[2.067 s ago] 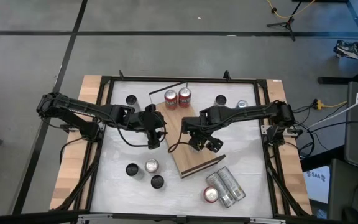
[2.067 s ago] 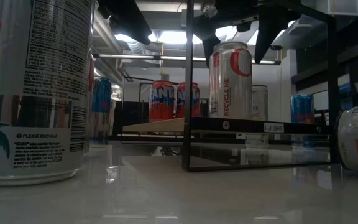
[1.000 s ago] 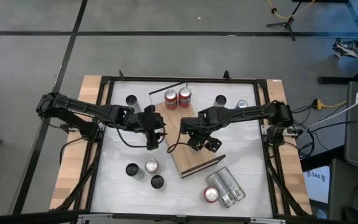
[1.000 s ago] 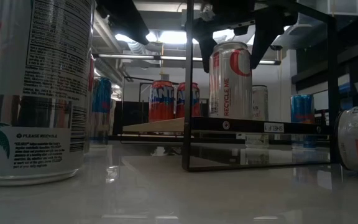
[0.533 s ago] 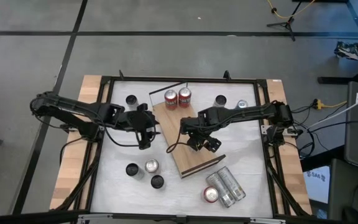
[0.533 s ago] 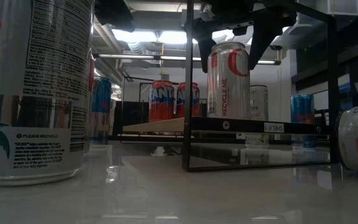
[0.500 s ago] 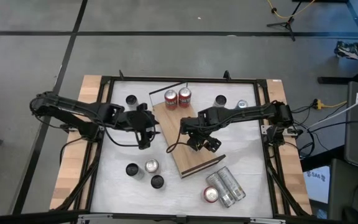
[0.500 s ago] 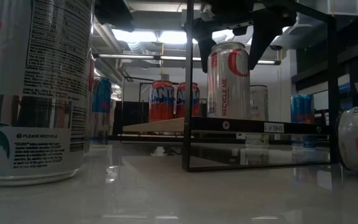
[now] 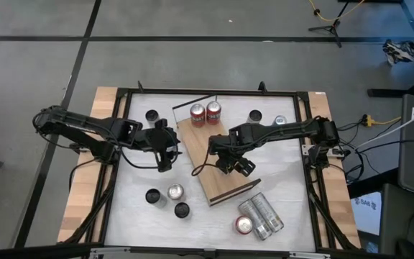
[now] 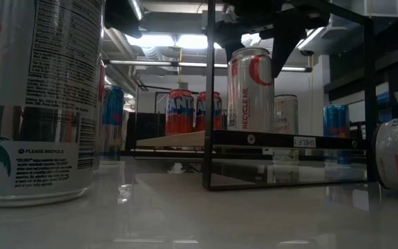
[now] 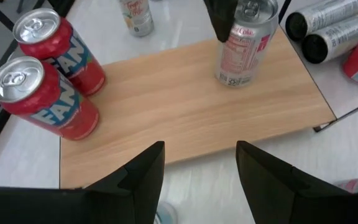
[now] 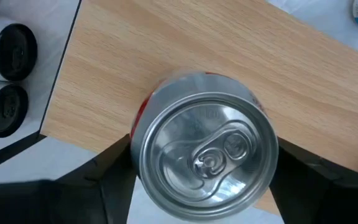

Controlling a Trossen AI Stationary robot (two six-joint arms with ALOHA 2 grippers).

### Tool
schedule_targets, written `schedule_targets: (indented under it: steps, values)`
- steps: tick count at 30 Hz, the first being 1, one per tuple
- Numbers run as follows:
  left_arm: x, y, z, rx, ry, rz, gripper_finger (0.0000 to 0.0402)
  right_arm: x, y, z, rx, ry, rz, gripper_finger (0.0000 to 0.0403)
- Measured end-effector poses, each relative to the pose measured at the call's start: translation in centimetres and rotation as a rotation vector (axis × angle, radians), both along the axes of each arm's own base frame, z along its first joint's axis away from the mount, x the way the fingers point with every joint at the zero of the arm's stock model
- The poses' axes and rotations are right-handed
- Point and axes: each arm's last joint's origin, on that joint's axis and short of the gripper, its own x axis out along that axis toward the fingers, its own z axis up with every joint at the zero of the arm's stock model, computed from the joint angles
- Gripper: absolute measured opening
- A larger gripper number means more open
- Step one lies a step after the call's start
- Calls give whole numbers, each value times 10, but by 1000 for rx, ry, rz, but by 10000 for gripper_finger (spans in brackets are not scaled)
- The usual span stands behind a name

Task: Place canned beverage on shelf
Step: Put the top right white soda can on the shelf

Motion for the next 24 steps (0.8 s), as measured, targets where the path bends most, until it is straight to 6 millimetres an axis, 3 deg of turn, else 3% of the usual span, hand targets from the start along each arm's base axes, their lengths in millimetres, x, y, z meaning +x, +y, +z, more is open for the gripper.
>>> schedule_targets:
  steps: [11,24]
  values:
    - [0,0,1,4,-5,5,191,3,-12,1,-75,-32,-201,308]
    - [0,2,1,18,-8,23,191,3,-72,1,4,-20,-611,297]
